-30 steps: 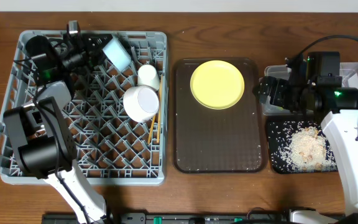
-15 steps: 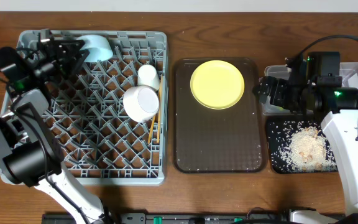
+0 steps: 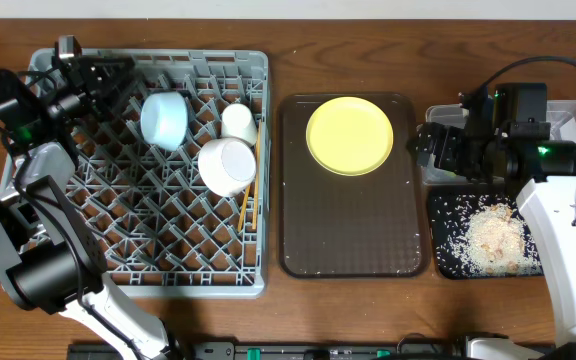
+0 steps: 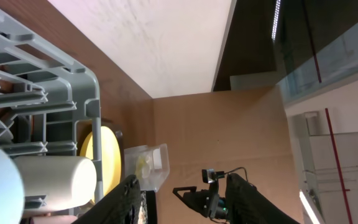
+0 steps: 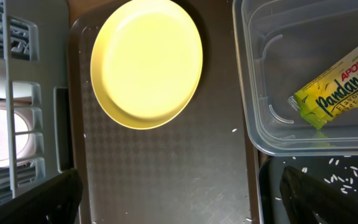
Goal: Sort waste into correct bins and load items into the dishwasher rack
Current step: 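Release the blue bowl in the rack and raise the left gripper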
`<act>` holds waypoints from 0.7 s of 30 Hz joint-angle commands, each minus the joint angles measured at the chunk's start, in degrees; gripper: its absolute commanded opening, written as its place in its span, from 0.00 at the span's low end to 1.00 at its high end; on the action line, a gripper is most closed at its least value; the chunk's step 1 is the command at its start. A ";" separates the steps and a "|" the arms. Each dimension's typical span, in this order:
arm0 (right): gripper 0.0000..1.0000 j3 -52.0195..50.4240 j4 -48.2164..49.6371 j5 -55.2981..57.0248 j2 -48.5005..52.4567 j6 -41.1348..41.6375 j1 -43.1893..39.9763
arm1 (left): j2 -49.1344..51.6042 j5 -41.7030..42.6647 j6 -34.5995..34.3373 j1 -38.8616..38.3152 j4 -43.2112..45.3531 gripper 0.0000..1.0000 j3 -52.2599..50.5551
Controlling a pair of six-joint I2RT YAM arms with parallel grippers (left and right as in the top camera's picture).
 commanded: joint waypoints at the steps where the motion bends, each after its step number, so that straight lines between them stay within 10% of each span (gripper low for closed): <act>1: 0.99 0.11 -0.02 -0.20 -0.04 -0.70 0.48 | -3.34 1.33 -0.09 -0.83 0.37 0.46 -0.28; 21: 0.99 0.11 -0.02 -0.22 -0.04 -0.70 0.48 | -31.15 -19.17 5.90 -18.49 -13.49 0.48 2.84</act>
